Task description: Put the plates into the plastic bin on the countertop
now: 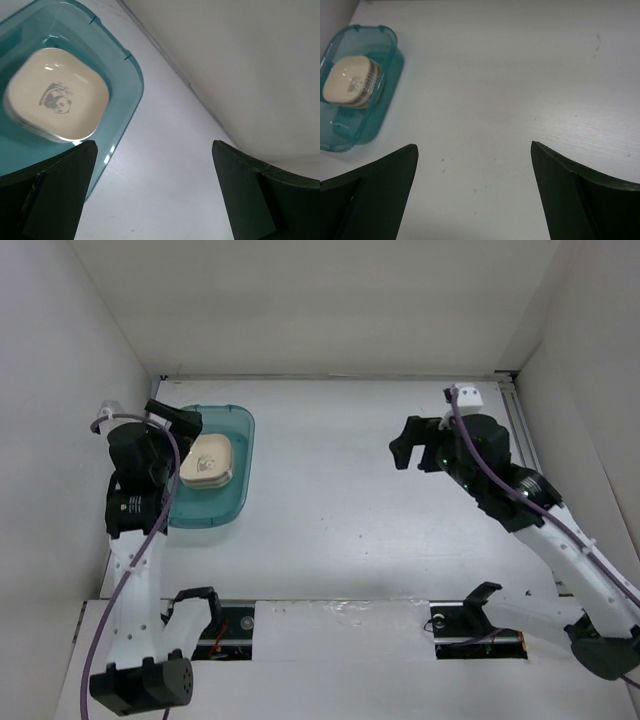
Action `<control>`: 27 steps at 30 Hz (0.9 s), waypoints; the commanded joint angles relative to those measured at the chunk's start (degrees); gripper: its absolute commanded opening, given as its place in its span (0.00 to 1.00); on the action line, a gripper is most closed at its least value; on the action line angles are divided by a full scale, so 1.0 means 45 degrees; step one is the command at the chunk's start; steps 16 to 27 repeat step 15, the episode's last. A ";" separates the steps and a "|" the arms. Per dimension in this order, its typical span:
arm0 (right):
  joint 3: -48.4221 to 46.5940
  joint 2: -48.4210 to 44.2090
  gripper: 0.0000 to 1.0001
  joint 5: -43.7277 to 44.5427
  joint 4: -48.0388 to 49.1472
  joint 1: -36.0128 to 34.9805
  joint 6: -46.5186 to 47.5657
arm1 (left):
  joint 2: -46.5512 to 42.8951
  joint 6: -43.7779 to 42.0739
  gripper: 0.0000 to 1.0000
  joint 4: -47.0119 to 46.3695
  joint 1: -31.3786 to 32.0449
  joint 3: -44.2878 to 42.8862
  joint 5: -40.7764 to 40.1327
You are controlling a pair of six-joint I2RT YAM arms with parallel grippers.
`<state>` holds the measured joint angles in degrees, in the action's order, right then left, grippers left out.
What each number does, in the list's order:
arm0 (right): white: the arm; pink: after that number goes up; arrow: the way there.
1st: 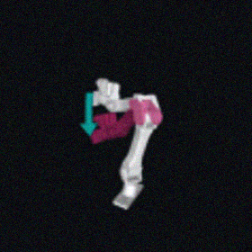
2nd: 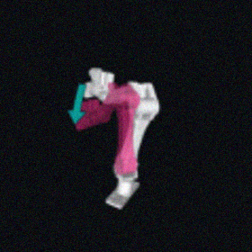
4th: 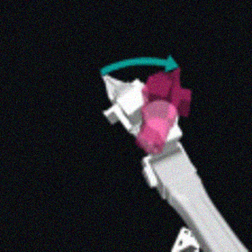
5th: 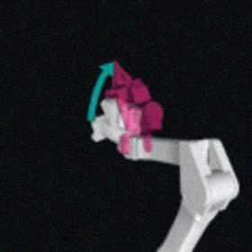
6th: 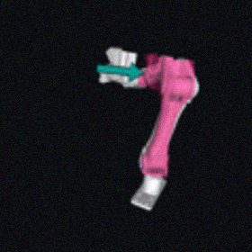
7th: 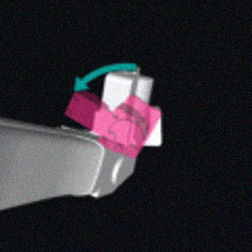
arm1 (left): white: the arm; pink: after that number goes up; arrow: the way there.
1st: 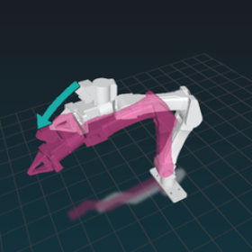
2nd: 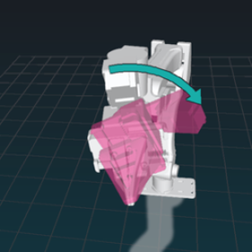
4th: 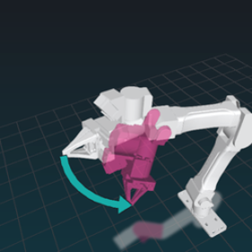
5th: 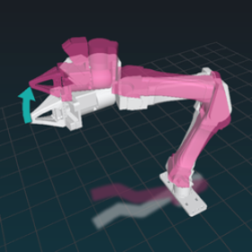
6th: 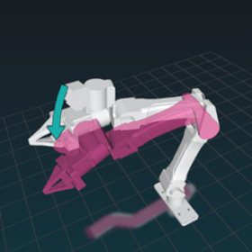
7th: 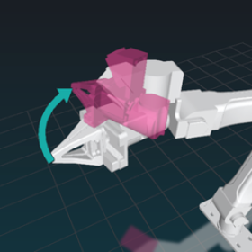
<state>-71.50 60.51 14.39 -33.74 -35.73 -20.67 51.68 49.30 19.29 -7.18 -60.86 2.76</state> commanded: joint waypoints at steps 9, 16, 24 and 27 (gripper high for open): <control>-0.0712 -0.4636 1.00 0.2778 -0.2930 -0.0811 0.0764 | -0.6578 -0.4899 0.99 0.2375 0.0014 0.1298 -0.0558; -0.1044 -0.5340 1.00 0.2778 -0.3830 -0.0811 0.0764 | -0.7834 -0.5018 0.99 0.2315 0.0014 0.1591 -0.0243; -0.1044 -0.5340 1.00 0.2778 -0.3830 -0.0811 0.0764 | -0.7834 -0.5018 0.99 0.2315 0.0014 0.1591 -0.0243; -0.1044 -0.5340 1.00 0.2778 -0.3830 -0.0811 0.0764 | -0.7834 -0.5018 0.99 0.2315 0.0014 0.1591 -0.0243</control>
